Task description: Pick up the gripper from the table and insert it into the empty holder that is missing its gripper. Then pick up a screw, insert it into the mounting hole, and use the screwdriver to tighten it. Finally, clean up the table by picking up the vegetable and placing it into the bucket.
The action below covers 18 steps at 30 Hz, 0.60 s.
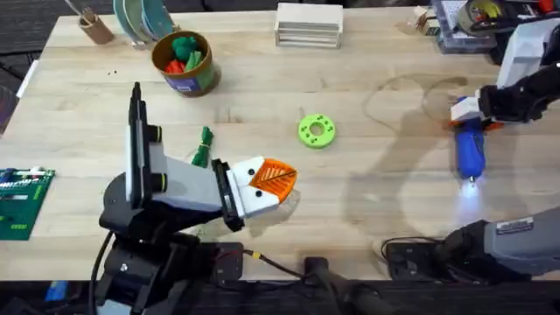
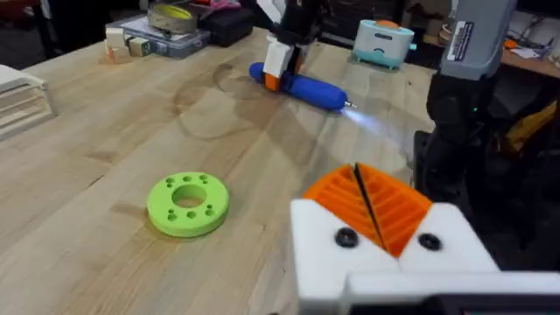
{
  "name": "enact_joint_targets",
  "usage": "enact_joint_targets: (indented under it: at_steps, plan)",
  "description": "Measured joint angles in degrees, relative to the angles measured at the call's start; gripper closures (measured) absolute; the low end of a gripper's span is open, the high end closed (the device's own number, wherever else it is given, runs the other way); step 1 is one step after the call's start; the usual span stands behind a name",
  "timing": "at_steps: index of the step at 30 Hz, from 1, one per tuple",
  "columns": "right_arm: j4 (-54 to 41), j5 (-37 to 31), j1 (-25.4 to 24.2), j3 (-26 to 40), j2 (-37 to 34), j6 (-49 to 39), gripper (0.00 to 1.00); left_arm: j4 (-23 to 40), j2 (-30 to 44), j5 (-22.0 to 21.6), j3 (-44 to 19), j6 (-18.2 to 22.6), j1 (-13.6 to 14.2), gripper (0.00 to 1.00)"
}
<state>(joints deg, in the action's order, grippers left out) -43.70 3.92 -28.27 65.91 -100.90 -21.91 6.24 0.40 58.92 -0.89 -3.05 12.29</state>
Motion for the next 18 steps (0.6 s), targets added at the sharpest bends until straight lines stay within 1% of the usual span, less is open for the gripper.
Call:
enact_joint_targets:
  at_steps: [5,9,16,18]
  plan:
    - [0.0,0.26,-0.02,0.0,-0.02,-0.04,0.581,0.0,0.0,0.0,0.0,0.0,0.0,0.997]
    - [0.09,0.37,-0.04,0.0,-0.11,-0.28,0.695,0.0,0.0,0.0,0.0,0.0,0.0,0.997]
    - [0.11,0.44,-0.04,0.0,-0.11,-0.45,0.84,0.0,0.0,0.0,0.0,0.0,0.0,0.997]
    - [0.13,0.46,-0.04,0.0,-0.11,-0.52,0.909,0.0,0.0,0.0,0.0,0.0,0.0,0.997]
